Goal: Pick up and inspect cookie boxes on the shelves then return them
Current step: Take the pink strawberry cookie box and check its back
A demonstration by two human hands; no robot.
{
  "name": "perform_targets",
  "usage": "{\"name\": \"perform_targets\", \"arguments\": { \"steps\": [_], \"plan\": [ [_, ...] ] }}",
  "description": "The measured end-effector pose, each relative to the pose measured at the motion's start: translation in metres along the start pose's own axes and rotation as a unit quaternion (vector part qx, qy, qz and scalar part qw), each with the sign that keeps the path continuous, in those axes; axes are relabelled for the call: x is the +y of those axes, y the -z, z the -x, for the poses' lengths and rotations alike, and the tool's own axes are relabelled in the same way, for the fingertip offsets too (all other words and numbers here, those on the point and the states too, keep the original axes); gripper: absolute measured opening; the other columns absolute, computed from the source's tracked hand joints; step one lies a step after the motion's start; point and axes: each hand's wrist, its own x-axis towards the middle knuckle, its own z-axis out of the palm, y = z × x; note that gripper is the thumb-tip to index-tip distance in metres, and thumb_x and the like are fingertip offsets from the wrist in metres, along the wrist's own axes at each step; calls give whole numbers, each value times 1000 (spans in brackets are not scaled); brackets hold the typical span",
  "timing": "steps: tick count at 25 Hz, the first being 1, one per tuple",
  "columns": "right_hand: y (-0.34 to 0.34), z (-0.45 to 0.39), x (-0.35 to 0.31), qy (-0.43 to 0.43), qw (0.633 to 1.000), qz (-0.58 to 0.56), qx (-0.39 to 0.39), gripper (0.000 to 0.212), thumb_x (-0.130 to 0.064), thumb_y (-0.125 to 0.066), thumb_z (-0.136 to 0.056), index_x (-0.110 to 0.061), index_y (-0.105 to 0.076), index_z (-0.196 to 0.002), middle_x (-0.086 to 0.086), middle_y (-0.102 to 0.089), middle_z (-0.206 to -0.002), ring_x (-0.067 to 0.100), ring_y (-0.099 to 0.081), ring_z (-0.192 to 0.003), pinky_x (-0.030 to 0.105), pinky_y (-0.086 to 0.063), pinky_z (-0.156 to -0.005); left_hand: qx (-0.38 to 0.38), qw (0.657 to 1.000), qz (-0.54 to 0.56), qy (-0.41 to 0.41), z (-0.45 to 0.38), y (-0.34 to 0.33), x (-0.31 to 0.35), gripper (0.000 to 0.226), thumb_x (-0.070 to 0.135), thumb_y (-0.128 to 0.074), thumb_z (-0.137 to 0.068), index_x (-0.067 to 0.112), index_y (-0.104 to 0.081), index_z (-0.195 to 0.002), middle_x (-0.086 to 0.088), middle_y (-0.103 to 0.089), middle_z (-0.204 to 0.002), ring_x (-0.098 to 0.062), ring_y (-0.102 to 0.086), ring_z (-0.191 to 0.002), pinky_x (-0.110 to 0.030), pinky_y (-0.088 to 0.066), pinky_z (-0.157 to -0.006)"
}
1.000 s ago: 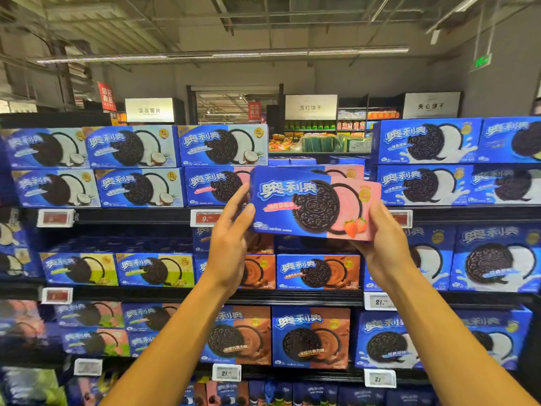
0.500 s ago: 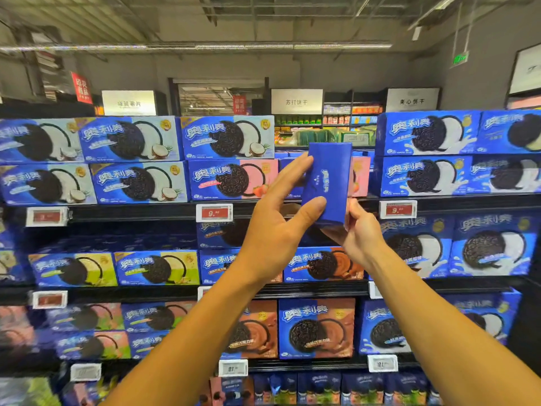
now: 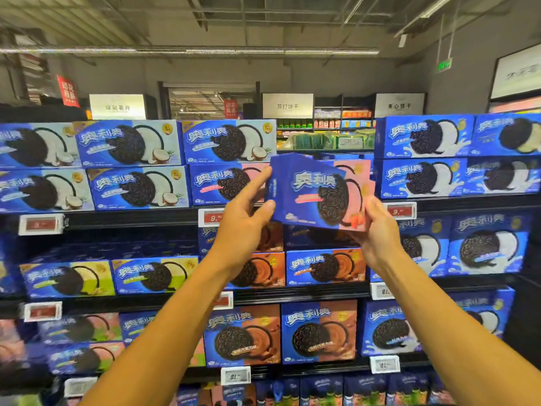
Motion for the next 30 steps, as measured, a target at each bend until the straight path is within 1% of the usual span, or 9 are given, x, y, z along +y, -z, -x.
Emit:
{"name": "perform_targets", "arguments": {
  "steps": [4,6,9,12,16,20,23,26,30],
  "plan": [
    [1,8,-12,94,992,40,69,28,-32,-55,-102,-12,-70,-116,14,-73,-106,23,-71,-98,42,-54,-95,34,990,94,102,-29,1,-21,26,20,-41,-105,28,-63,-118,7,-72,-112,-10,-66,-103,-34,-50,-86],
    [-4,20,-20,159,980,64,98,39,-30,-59,-100,-8,-62,-133,13,-67,-125,9,-67,-109,30,-53,-97,84,981,128,119,-44,-8,-37,27,26,-38,-106,25,-64,-109,2,-72,-107,-15,-66,-96,-38,-50,-82],
    [-16,42,-40,267,953,133,57,48,-28,-59,-95,-12,-55,-140,-1,-54,-126,-19,-56,-100,4,-43,-87,143,927,288,192,-65,-18,-60,25,27,-41,-105,20,-64,-107,1,-76,-93,-16,-71,-82,-38,-59,-71],
    [-23,58,-53,324,926,194,4,55,-29,-60,-90,-14,-51,-142,2,-43,-127,-4,-49,-115,17,-39,-105,138,884,377,239,-77,-22,-79,30,30,-42,-104,12,-63,-116,-9,-75,-101,-27,-71,-90,-45,-61,-70],
    [-22,70,-60,364,909,197,-42,58,-26,-69,-87,-10,-52,-141,5,-41,-129,6,-48,-123,22,-39,-108,119,883,381,246,-87,-45,-93,43,34,-39,-102,9,-58,-131,-17,-63,-128,-37,-61,-113,-53,-45,-103],
    [-10,65,-62,384,897,205,-73,62,-26,-71,-86,-12,-51,-143,3,-40,-132,12,-46,-128,31,-42,-109,131,883,392,222,-88,-61,-96,41,29,-38,-102,9,-73,-110,-14,-69,-119,-30,-68,-103,-48,-48,-98],
    [1,50,-63,368,907,182,-90,61,-27,-71,-86,-15,-51,-142,0,-40,-130,9,-46,-128,25,-41,-108,140,881,394,221,-89,-69,-96,43,29,-40,-102,8,-52,-139,-17,-52,-143,-35,-50,-130,-52,-32,-115],
    [18,23,-67,367,912,153,-103,52,-28,-66,-89,-26,-50,-138,-10,-41,-128,-7,-46,-122,12,-38,-103,166,896,358,206,-96,-68,-93,37,29,-39,-103,6,-57,-127,-21,-53,-141,-37,-51,-129,-54,-37,-111],
    [36,-34,-70,313,939,107,-93,39,-27,-57,-98,-33,-47,-136,-10,-50,-135,-2,-48,-129,22,-40,-109,202,941,256,90,-103,-71,-78,34,25,-36,-107,9,-57,-128,-6,-72,-114,-17,-71,-99,-36,-58,-86]
  ]
}}
